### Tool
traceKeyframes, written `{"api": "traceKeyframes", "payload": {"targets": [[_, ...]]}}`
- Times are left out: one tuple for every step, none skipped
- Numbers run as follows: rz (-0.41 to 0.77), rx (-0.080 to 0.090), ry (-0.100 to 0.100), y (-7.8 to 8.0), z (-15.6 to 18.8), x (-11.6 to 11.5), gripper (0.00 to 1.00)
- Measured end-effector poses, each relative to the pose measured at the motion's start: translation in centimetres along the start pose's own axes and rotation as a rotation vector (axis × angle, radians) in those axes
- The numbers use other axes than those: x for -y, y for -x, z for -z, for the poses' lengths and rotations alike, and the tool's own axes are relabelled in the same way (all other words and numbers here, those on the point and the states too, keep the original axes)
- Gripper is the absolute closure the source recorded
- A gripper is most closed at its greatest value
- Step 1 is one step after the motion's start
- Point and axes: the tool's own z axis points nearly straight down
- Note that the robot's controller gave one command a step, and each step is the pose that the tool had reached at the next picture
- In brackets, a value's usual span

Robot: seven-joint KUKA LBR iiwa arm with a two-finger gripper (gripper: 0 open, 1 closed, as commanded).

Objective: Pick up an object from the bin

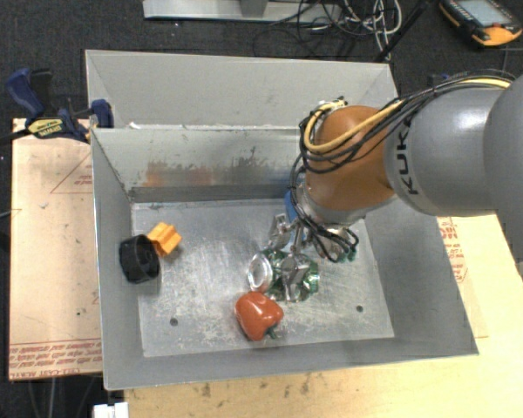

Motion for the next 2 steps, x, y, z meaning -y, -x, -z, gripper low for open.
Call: {"api": "traceKeyframes", "payload": {"targets": [[0.000,0.001,0.000,0.0,0.0,0.0,1.00],[0.015,0.010,-0.010,1.1,15.8,-1.9,1.00]]}}
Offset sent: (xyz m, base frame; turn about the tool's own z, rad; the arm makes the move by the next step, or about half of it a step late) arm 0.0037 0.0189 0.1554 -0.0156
